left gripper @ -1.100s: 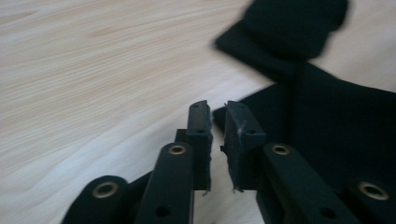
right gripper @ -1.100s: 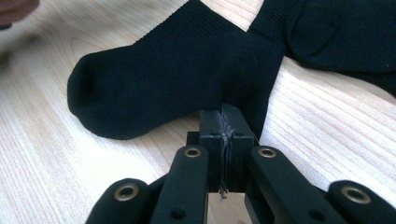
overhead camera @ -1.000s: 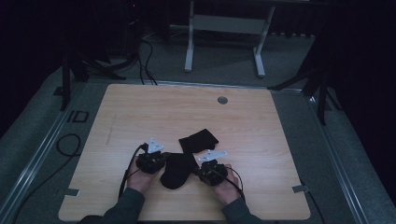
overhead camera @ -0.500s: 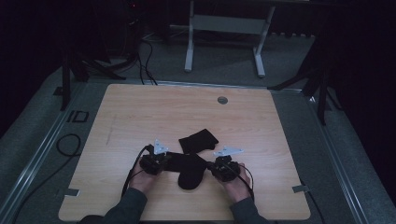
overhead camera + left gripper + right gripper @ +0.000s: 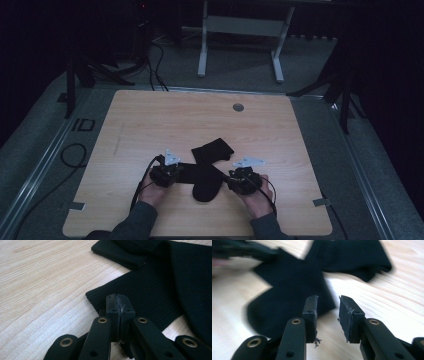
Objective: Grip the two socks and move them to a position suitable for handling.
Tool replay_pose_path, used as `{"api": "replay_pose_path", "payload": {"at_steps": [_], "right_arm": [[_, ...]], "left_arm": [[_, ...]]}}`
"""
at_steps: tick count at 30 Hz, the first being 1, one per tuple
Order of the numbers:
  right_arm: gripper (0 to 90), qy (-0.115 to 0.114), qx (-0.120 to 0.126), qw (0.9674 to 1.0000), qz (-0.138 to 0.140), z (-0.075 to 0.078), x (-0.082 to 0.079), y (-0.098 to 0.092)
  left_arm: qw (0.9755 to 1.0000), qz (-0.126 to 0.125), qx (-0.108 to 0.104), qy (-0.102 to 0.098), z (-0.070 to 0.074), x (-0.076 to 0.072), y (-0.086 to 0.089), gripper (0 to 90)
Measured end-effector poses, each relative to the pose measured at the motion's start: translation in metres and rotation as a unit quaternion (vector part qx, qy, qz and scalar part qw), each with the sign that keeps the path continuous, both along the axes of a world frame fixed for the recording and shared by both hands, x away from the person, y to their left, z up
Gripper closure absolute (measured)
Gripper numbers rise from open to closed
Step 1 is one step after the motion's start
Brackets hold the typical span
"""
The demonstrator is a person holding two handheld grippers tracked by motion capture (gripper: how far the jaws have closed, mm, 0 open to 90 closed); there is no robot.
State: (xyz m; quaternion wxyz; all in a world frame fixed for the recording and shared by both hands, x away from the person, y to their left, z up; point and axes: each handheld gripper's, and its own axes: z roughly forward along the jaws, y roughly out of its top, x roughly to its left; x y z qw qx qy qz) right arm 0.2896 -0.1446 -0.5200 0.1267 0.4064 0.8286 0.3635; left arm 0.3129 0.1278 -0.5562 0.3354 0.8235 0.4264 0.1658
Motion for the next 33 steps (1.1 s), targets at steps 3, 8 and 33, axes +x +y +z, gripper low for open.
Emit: {"api": "replay_pose_path", "payload": {"at_steps": [3,8,33], "right_arm": [[66.5,-0.006,0.002,0.9986,0.052,0.003,-0.011,0.017],[65.7,-0.008,-0.021,0.9907,0.134,-0.004,-0.027,0.046],[85.2,0.018,-0.068,0.9876,0.14,-0.031,-0.029,0.069]], "left_arm": [[1.0,0.001,0.0,-0.001,0.0,0.0,-0.001,88.7],[1.0,0.003,-0.002,-0.001,0.0,0.0,-0.001,88.4],[0.9988,-0.044,-0.011,0.019,0.002,-0.017,-0.023,90.0]]}}
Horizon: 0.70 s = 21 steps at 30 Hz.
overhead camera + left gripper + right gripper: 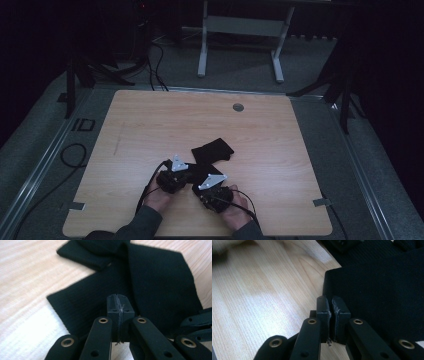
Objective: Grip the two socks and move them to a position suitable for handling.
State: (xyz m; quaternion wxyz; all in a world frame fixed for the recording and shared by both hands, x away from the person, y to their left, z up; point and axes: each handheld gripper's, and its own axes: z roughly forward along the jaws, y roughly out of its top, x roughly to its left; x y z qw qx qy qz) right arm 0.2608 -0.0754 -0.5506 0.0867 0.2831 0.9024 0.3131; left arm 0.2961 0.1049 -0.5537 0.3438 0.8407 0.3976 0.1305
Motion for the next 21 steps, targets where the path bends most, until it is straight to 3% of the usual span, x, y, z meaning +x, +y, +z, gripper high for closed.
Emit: {"api": "replay_pose_path", "payload": {"at_steps": [6,12,16,21], "right_arm": [[86.2,0.018,0.019,0.9997,0.002,0.001,0.0,-0.002],[86.2,0.003,0.04,0.9992,-0.004,0.017,0.0,-0.009],[86.2,-0.02,0.065,0.9971,-0.035,0.037,0.005,-0.029],[86.3,-0.035,0.095,0.9916,-0.081,0.054,0.016,-0.062]], "left_arm": [[1.0,0.0,0.002,0.006,-0.002,0.0,0.0,90.0],[0.9999,-0.003,-0.002,0.014,-0.002,0.002,0.002,90.0],[0.9999,-0.001,-0.003,0.013,-0.002,0.003,0.004,90.0],[0.9999,0.004,0.01,0.003,-0.001,0.003,0.005,90.0]]}}
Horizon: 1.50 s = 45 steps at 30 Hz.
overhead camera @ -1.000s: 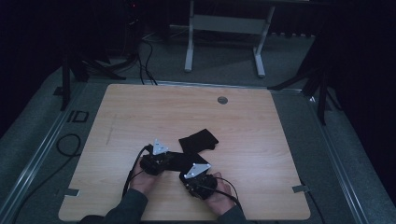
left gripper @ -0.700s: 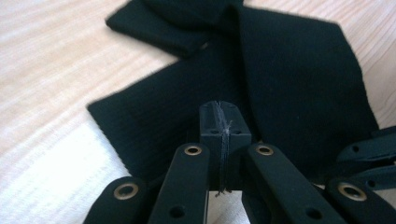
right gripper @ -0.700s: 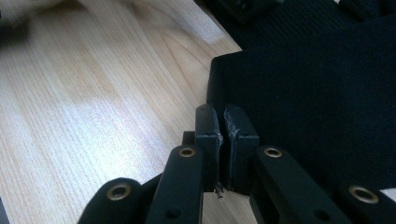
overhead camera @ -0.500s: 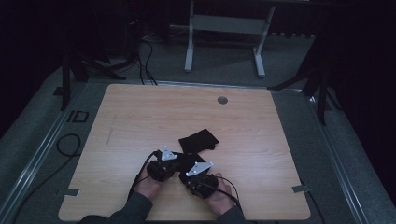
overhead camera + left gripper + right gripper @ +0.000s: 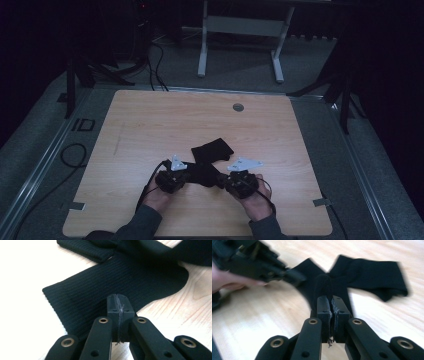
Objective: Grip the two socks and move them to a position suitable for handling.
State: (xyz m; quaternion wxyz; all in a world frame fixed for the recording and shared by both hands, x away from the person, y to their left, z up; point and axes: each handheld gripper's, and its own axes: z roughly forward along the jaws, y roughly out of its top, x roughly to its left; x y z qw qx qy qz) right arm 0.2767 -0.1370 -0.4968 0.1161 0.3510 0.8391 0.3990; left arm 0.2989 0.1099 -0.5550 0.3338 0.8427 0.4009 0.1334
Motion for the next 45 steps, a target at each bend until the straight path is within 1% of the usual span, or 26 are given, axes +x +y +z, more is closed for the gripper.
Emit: {"api": "replay_pose_path", "payload": {"at_steps": [2,9,12,14,16,18,19,20,21,23,25,27,29,30,32,33,35,38,41,45], "right_arm": [[86.2,-0.005,0.009,0.9998,-0.018,0.004,0.003,-0.011],[86.2,-0.014,0.024,0.9979,-0.059,0.015,0.008,-0.037],[86.1,-0.014,0.021,0.9965,-0.08,0.016,0.011,-0.047],[86.1,-0.004,0.019,0.9952,-0.096,0.013,0.014,-0.055],[85.9,0.011,0.015,0.9945,-0.103,0.01,0.018,-0.06],[85.7,0.023,0.002,0.9939,-0.108,0.004,0.021,-0.062],[85.4,0.032,-0.008,0.9934,-0.11,0.0,0.023,-0.063],[84.3,0.042,-0.016,0.9929,-0.11,-0.005,0.025,-0.063],[80.9,0.058,-0.025,0.9925,-0.105,-0.009,0.027,-0.063],[73.1,0.071,-0.035,0.9927,-0.09,-0.014,0.029,-0.063],[66.7,0.064,-0.035,0.9934,-0.088,-0.013,0.028,-0.061],[61.4,0.052,-0.033,0.994,-0.09,-0.009,0.027,-0.06],[59.1,0.036,-0.03,0.9941,-0.098,-0.005,0.026,-0.061],[58.3,0.033,-0.026,0.9941,-0.1,-0.003,0.026,-0.062],[56.5,0.025,-0.016,0.9952,-0.094,0.0,0.026,-0.064],[56.1,0.022,-0.015,0.9954,-0.092,0.001,0.025,-0.064],[55.6,0.014,-0.017,0.9962,-0.085,0.003,0.025,-0.062],[56.6,0.008,-0.022,0.9972,-0.071,0.004,0.027,-0.057],[58.4,0.003,-0.025,0.9978,-0.062,0.004,0.029,-0.05],[58.4,0.001,-0.025,0.9985,-0.048,0.005,0.033,-0.044]], "left_arm": [[1.0,0.001,0.0,0.0,0.0,0.0,0.0,90.0],[0.9999,0.008,0.006,0.002,0.001,0.0,0.006,89.9],[0.9999,0.011,0.008,0.004,0.002,0.0,0.009,89.7],[0.9999,0.013,0.009,0.006,0.002,0.0,0.012,89.6],[0.9999,0.014,0.007,0.007,0.002,0.0,0.013,89.4],[0.9998,0.014,0.008,0.008,0.002,0.0,0.013,89.2],[0.9998,0.014,0.009,0.007,0.002,0.0,0.013,89.1],[0.9998,0.013,0.01,0.007,0.002,0.0,0.013,89.0],[0.9998,0.014,0.009,0.007,0.002,0.0,0.013,88.9],[0.9998,0.015,0.008,0.006,0.002,0.0,0.013,88.3],[0.9999,0.013,0.009,0.004,0.003,0.0,0.014,86.7],[0.9999,0.011,0.011,0.002,0.003,-0.001,0.014,85.2],[0.9998,0.011,0.014,0.001,0.003,-0.001,0.013,85.0],[0.9998,0.012,0.013,0.0,0.003,-0.001,0.013,84.6],[0.9999,0.013,0.01,-0.004,0.003,-0.001,0.013,83.2],[0.9998,0.015,0.007,-0.008,0.004,-0.002,0.014,81.9],[0.9995,0.021,-0.006,-0.022,0.006,-0.002,0.015,78.2],[0.9991,0.026,-0.015,-0.031,0.009,-0.003,0.017,76.2],[0.9987,0.03,-0.022,-0.033,0.01,-0.002,0.02,73.4],[0.9985,0.036,-0.026,-0.032,0.009,0.0,0.022,72.0]]}}
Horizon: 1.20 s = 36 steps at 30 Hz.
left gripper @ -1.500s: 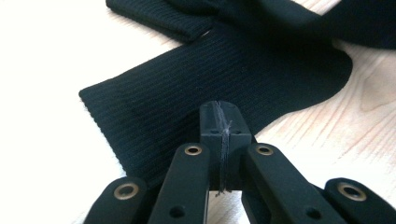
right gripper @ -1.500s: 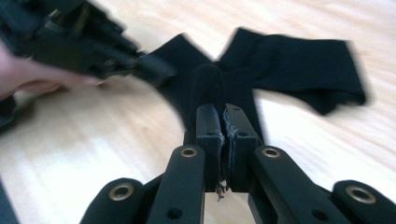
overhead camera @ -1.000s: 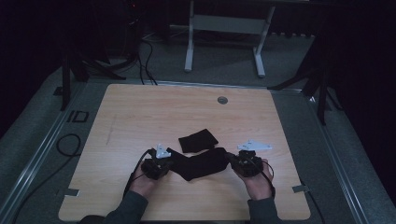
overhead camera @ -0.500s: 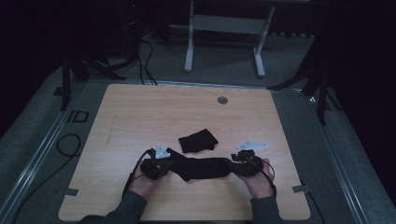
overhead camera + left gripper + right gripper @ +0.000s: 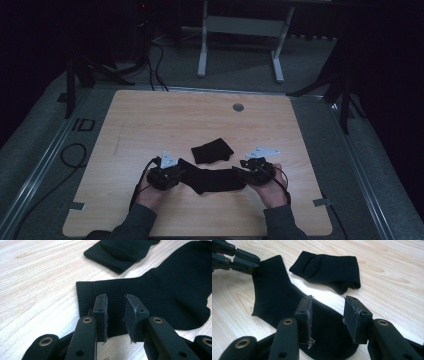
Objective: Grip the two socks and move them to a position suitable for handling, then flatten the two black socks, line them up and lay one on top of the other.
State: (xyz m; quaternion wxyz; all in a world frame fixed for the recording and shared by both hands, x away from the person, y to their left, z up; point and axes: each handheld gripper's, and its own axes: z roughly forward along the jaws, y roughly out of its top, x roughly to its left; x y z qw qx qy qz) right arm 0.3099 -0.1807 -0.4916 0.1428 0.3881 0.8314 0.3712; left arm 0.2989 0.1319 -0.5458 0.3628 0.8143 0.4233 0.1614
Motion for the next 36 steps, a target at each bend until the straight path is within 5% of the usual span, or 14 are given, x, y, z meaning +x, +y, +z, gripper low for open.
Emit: {"api": "replay_pose_path", "payload": {"at_steps": [18,30,36], "right_arm": [[58.4,-0.001,-0.043,0.998,0.046,-0.005,0.02,0.033],[76.7,-0.006,-0.101,0.9911,0.086,-0.007,0.035,0.061],[78.1,0.007,-0.129,0.9861,0.104,-0.013,0.047,0.081]], "left_arm": [[1.0,0.002,0.006,-0.002,-0.001,0.001,-0.001,68.9],[0.9999,-0.001,0.01,0.0,-0.002,0.001,-0.001,69.1],[0.9999,-0.002,0.011,0.0,-0.001,0.0,-0.001,69.1]]}}
